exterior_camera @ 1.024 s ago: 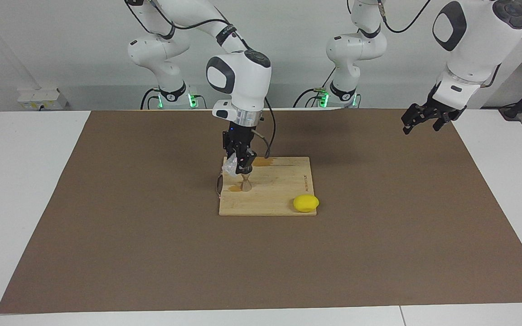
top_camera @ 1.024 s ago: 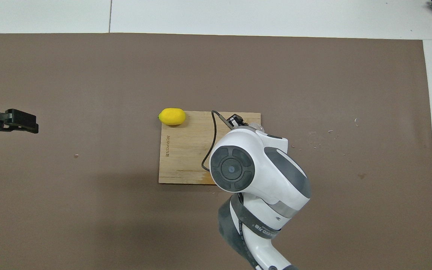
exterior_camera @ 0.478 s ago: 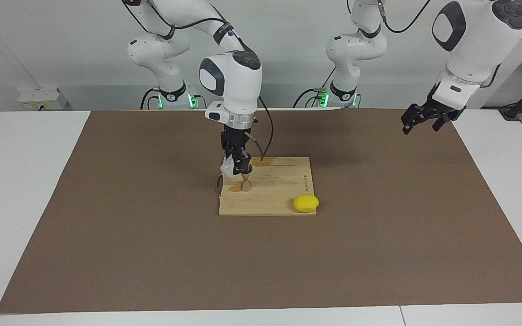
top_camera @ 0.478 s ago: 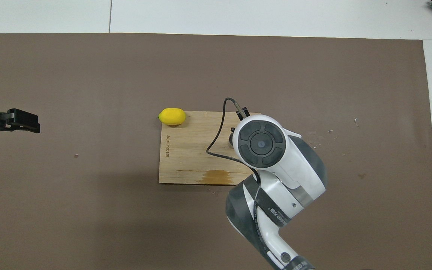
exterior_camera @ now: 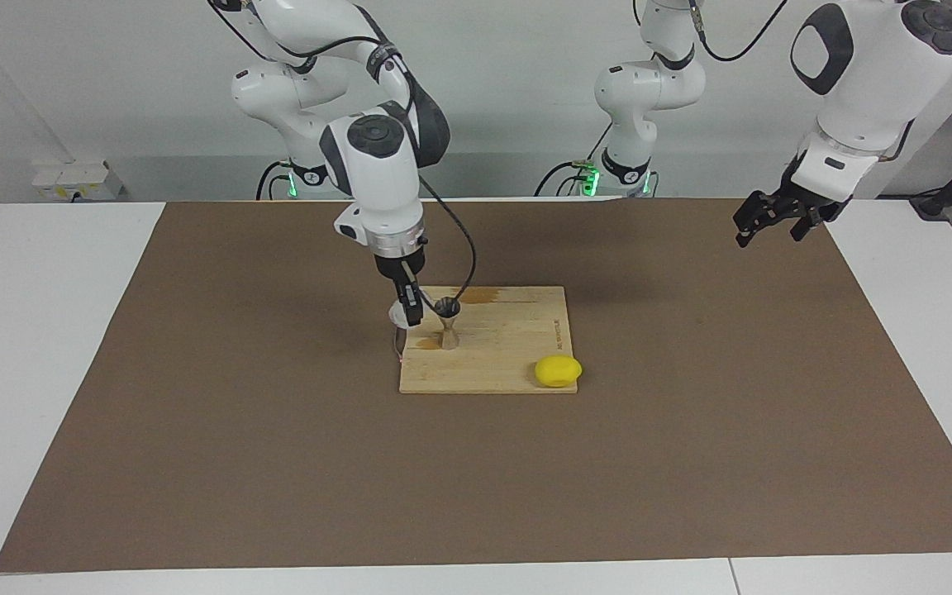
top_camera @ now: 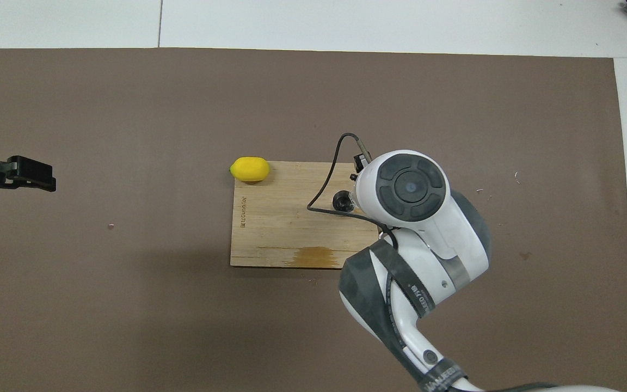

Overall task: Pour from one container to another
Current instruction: 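Carry the clear glass back beside the board with the right gripper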

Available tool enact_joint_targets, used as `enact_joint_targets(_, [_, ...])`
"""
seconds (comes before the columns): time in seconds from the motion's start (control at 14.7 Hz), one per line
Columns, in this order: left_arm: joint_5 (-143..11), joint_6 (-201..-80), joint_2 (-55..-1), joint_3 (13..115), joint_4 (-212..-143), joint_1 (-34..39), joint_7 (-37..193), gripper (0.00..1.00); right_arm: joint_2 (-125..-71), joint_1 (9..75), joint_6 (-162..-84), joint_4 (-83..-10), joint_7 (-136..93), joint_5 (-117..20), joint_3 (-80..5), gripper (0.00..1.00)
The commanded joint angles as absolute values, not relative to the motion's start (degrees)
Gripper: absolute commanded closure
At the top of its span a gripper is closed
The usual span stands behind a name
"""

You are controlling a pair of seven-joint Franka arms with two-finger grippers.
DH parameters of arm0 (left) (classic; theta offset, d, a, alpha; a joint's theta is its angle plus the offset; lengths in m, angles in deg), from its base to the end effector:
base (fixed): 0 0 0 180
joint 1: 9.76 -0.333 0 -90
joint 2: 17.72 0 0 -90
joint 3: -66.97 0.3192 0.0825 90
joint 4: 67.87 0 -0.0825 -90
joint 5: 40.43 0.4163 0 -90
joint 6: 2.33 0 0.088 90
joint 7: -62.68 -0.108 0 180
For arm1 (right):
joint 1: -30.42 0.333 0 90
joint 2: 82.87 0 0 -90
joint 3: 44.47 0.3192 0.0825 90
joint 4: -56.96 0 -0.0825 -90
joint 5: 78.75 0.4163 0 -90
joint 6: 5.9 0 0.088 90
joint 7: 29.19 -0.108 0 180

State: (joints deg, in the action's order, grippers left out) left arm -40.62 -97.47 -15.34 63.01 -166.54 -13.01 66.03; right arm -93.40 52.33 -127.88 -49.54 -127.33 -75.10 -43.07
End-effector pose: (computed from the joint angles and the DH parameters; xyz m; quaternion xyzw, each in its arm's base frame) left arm 0.5778 -0.0082 0.5819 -0.9997 -0.0232 0.0101 0.0001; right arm 0.5913 0.2572 0.4162 -0.7833 0.6194 0.0050 0.0523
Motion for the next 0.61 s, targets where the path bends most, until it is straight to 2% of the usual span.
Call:
enact_joint_targets(0.0, [-41.3,-96.9,-16.0,63.6,-165.3,-12.4,66.6,0.00,-93.1,46.1,-128.5,-51.5,-121.8,-66.6,-42.5,0.97])
enact_joint_targets(0.2, [-41.3,-96.9,-16.0,63.6,-165.3,-12.4,66.6,0.00,-93.2,37.3,-126.4,-54.0,-112.3,-52.5,-42.6,1.00])
enact_joint_targets(0.34, [-41.3,-96.9,-16.0,63.6,-165.3,-12.4,66.6,0.00,-93.8,32.1,-124.1,-56.5,-103.5,-49.1,-42.5,1.00])
enact_joint_targets(0.55, [-41.3,-97.0,-16.0,63.6,-165.3,-12.4,66.6,0.00,-93.8,28.3,-124.3,-60.4,-93.8,-45.0,-42.6,1.00])
